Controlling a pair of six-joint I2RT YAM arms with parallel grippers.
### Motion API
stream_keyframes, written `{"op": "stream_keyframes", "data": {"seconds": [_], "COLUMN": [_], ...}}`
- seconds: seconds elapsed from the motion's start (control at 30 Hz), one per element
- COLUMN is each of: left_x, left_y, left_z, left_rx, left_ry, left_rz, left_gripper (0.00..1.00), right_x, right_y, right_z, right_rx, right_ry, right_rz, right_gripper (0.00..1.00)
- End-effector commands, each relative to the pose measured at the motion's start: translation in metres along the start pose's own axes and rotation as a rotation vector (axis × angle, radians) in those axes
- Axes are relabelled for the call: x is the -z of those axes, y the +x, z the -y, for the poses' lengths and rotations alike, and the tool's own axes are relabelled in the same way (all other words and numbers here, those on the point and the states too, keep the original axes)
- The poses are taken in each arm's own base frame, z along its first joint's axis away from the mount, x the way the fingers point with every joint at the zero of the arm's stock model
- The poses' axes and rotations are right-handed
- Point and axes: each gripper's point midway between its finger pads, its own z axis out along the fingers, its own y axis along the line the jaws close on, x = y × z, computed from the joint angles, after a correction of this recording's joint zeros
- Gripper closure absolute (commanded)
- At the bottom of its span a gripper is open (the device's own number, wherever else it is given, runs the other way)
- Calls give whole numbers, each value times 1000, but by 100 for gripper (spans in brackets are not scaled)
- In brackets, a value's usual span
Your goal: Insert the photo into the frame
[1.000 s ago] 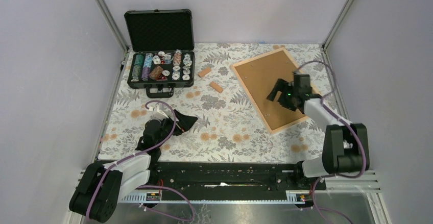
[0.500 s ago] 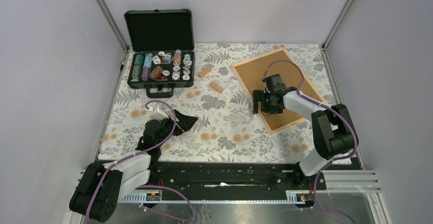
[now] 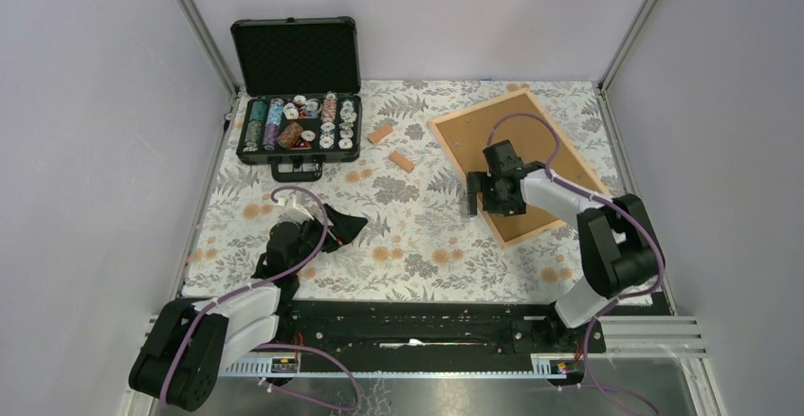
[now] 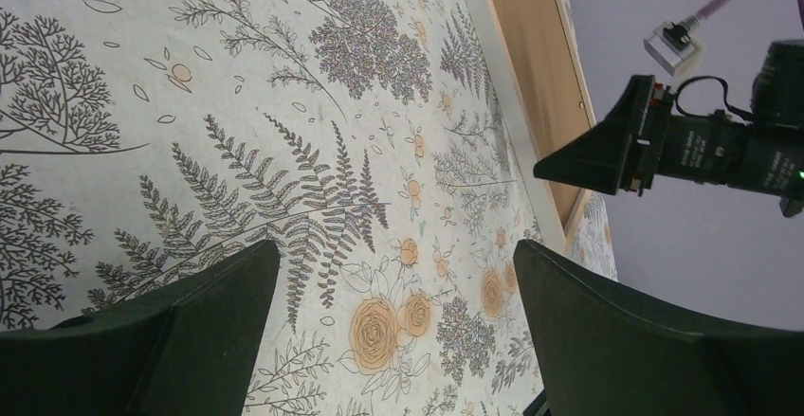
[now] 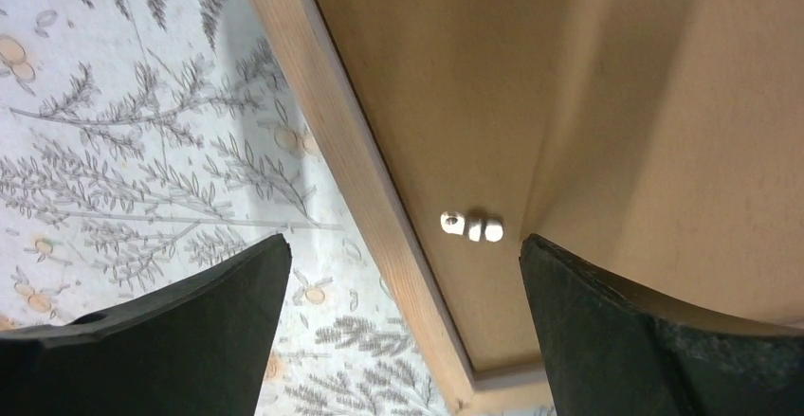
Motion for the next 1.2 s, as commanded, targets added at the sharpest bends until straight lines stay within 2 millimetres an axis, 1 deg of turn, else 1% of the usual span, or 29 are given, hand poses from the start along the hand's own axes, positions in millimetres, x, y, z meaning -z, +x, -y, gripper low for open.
{"op": "stream_keyframes", "data": {"seconds": [0.0, 0.07, 0.1, 0.13, 0.2, 0.23, 0.3, 0.43, 0.5, 0.53, 0.57, 0.63, 0.7, 0.73, 0.8, 0.83, 0.87, 0.9, 0.97, 1.03, 1.1, 1.17], "left_x": [-3, -4, -4, -5, -6, -7, -9, -14, -16, -17, -18, -19, -21, -23, -28, -32, -35, -39, -45, -49, -52, -54], "left_y": [-10, -9, -9, -9, -8, -7, -6, -2, -1, 0, 0, 1, 5, 8, 18, 23, 30, 36, 49, 55, 56, 55], "left_z": [14, 13, 13, 13, 12, 13, 16, 17, 18, 17, 17, 16, 16, 17, 20, 23, 24, 26, 28, 24, 21, 18], "left_rx": [-40, -39, -38, -37, -37, -39, -48, -54, -53, -49, -49, -46, -43, -44, -49, -53, -52, -48, -29, -7, -3, -5], "left_ry": [54, 51, 49, 47, 43, 45, 49, 43, 35, 27, 23, 12, 5, 6, 15, 20, 20, 23, 27, 14, -3, -18], "left_rz": [28, 25, 22, 19, 5, -3, -24, -64, -84, -92, -97, -108, -133, -150, -200, -226, -258, -283, -320, -332, -331, -324], "left_gripper": [1, 1, 1, 1, 1, 1, 1, 1, 1, 1, 1, 1, 2, 3, 7, 9, 11, 13, 15, 16, 16, 15], "right_x": [28, 32, 33, 33, 36, 38, 44, 64, 77, 82, 85, 85, 81, 79, 70, 68, 65, 60, 53, 45, 39, 32], "right_y": [24, 43, 53, 63, 82, 89, 100, 115, 119, 116, 110, 93, 73, 64, 47, 41, 37, 35, 35, 33, 31, 30], "right_z": [8, 3, -3, -12, -35, -46, -74, -153, -186, -196, -202, -198, -184, -175, -149, -140, -136, -135, -140, -141, -142, -144], "right_rx": [-125, -120, -113, -111, -103, -94, -69, -10, 4, 10, 10, -8, 7, 32, 89, 119, 147, 167, 193, 196, 202, 216], "right_ry": [47, 24, -5, -46, -149, -181, -260, -535, -656, -689, -703, -652, -542, -473, -293, -226, -187, -162, -168, -158, -144, -135], "right_rz": [2, -23, -43, -68, -120, -128, -133, -158, -172, -165, -140, -58, 36, 74, 133, 147, 148, 146, 129, 127, 131, 120], "right_gripper": [2, 2, 2, 3, 5, 6, 6, 6, 6, 6, 6, 5, 5, 5, 7, 9, 12, 14, 17, 19, 18, 13]}}
